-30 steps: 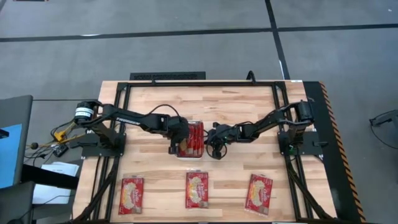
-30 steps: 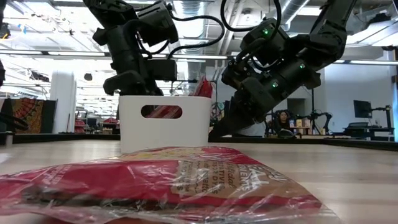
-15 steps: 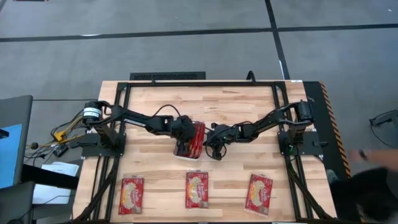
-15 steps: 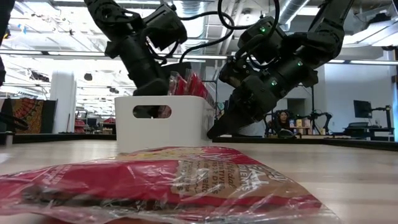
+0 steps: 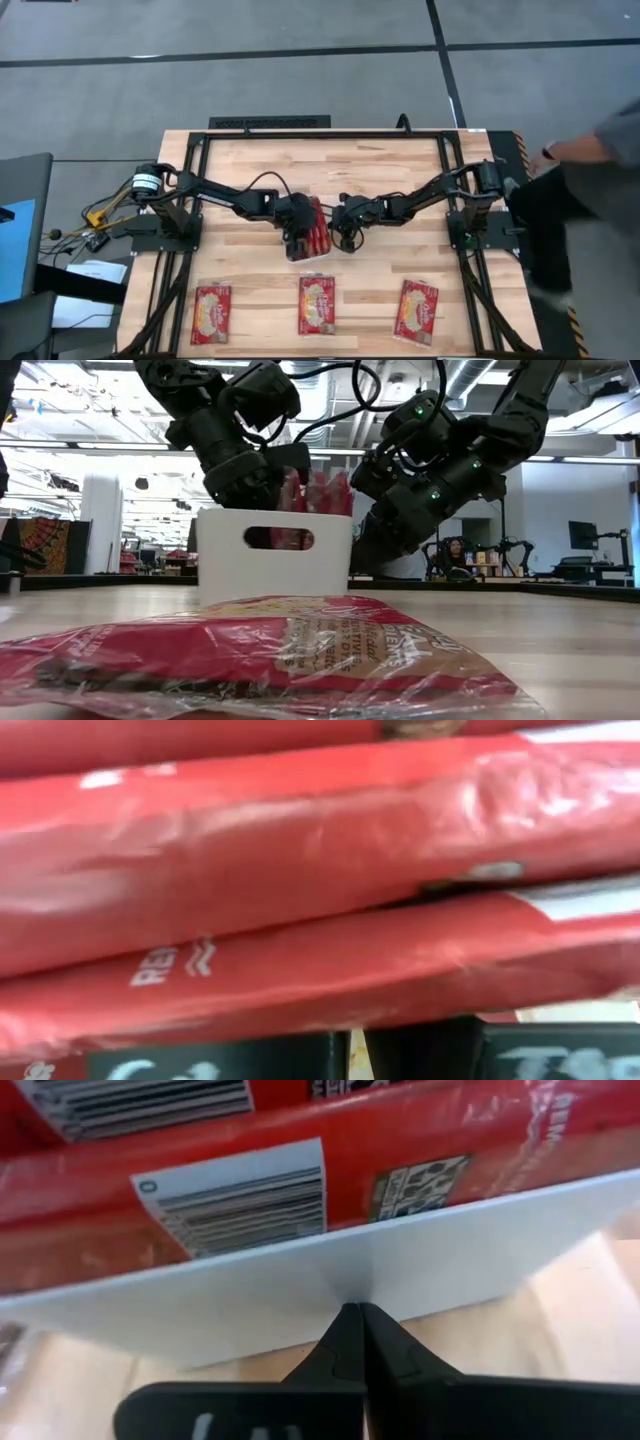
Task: Sort popcorn bags into baskets
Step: Put the red popcorn bag into the white bin
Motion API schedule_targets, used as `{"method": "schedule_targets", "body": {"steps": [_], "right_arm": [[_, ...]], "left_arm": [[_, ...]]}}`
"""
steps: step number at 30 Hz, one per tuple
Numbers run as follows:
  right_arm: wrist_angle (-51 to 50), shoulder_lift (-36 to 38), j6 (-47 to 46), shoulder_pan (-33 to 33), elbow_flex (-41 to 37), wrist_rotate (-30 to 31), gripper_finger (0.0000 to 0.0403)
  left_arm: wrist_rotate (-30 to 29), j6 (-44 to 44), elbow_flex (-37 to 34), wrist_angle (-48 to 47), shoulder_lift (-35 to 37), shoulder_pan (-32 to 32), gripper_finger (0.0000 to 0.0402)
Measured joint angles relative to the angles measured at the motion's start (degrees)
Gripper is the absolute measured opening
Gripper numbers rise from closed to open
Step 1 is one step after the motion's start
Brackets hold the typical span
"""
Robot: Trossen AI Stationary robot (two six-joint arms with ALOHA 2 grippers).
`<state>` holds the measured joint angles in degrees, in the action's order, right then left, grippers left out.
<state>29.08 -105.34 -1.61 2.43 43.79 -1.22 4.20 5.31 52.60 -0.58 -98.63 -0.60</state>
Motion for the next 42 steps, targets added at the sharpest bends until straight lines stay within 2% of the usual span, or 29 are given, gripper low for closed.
{"method": "schedule_targets", "body": {"steps": [6, 22, 34, 42], "right_arm": [[0.4, 0.0, -0.3, 0.5, 0.2, -0.6, 0.0004], [0.3, 0.1, -3.7, -2.6, 0.3, -1.3, 0.0012], [-0.1, 0.1, -5.9, -3.9, 0.3, -2.4, 0.0013], [0.6, 0.1, -6.1, -5.5, 0.4, -3.4, 0.0006]], "left_arm": [[-4.7, -0.4, 0.2, -1.0, 0.0, 0.3, 0.0006], [-6.3, -6.6, 0.3, -3.7, 0.2, 0.2, 0.0006], [-7.0, -7.8, 0.3, -4.9, 0.2, 0.1, 0.0006], [-10.0, -8.1, 0.3, -8.9, 3.7, 0.0, 0.0006]]}}
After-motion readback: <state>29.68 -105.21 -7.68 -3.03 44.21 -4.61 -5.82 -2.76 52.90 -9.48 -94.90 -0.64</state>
